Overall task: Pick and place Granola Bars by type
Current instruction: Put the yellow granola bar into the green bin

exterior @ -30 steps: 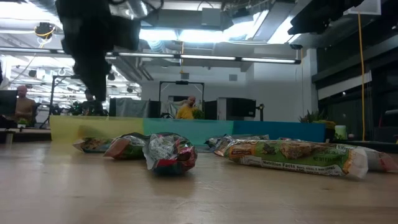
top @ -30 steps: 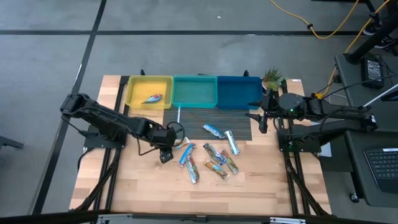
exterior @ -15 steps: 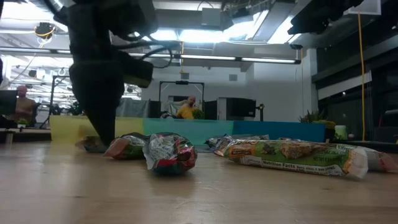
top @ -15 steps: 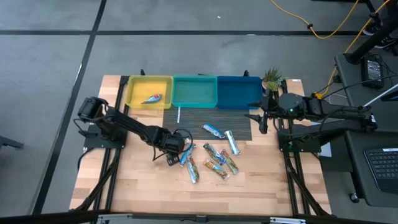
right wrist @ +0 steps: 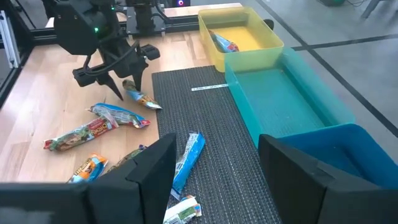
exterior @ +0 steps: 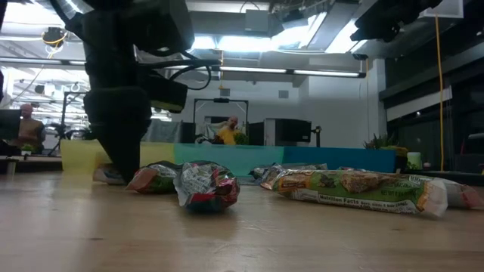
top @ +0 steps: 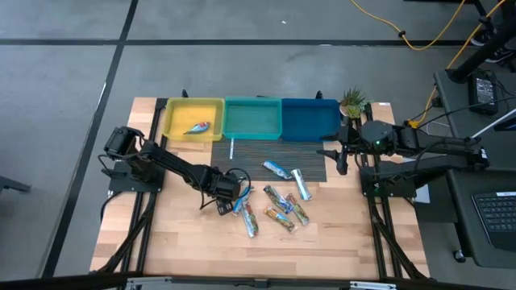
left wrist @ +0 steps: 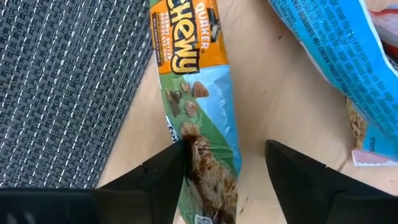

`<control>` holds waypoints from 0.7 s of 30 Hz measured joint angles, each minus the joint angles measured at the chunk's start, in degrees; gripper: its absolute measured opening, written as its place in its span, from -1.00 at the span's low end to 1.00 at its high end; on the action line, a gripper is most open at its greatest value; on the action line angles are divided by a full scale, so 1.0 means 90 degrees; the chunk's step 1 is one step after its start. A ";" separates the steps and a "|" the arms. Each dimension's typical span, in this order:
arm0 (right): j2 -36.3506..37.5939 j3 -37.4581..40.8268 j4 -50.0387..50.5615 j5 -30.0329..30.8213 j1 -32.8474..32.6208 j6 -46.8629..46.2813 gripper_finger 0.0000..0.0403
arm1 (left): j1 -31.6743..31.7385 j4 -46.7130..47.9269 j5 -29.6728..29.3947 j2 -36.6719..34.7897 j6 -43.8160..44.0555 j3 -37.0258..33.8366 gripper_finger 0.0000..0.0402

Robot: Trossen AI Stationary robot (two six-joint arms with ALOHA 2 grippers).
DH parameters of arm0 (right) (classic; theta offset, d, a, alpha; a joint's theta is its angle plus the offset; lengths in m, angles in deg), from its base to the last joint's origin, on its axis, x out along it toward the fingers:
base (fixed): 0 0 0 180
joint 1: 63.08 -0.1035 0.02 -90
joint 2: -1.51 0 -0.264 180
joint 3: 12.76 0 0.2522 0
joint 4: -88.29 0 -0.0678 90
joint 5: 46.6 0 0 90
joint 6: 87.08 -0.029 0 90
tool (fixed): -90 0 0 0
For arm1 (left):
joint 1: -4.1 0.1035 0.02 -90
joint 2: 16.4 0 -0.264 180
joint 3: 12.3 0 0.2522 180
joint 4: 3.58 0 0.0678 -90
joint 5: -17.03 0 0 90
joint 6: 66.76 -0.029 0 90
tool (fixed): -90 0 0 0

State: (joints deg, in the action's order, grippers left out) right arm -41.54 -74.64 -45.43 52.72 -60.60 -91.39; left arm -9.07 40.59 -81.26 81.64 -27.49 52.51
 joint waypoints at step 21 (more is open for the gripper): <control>0.0000 0.0000 0.0002 0.0008 0.0002 0.0007 0.14 | 0.0069 0.1018 -0.0117 -0.0141 -0.0226 0.0715 -0.83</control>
State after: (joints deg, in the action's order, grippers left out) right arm -41.54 -74.64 -45.41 52.79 -60.57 -91.33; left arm -8.44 49.76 -82.31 80.37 -29.53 58.94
